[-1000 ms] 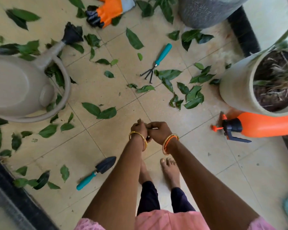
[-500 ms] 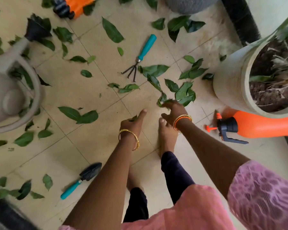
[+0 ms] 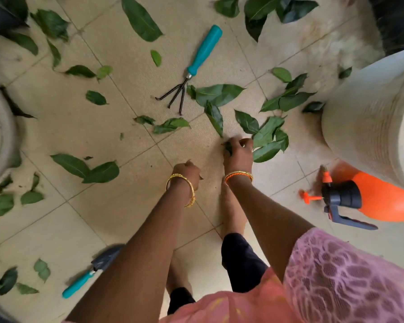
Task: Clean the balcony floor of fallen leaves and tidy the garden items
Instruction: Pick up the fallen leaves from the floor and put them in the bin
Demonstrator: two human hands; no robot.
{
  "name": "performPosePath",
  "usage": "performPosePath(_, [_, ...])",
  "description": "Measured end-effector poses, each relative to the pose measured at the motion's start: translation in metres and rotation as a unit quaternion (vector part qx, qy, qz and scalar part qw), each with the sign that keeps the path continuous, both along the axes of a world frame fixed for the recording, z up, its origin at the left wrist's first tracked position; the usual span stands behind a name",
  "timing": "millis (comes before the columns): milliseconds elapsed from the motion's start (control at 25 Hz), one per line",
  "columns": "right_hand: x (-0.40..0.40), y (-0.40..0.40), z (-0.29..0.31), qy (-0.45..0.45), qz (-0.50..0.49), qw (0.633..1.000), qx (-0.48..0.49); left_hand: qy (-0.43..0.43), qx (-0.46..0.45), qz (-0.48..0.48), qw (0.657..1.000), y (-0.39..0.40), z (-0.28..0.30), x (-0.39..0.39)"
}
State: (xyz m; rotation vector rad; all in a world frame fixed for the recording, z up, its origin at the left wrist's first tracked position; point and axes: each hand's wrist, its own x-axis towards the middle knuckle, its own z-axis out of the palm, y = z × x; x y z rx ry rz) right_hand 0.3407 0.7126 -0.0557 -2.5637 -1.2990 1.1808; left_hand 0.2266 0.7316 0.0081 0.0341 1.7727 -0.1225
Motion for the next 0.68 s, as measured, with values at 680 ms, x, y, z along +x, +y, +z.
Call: performPosePath(680, [-0.005, -0.014, 0.144, 0.186, -0.055, 0.98, -0.04, -0.039, 0.035, 0.003, 0.999, 0.006, 0.092, 0.04])
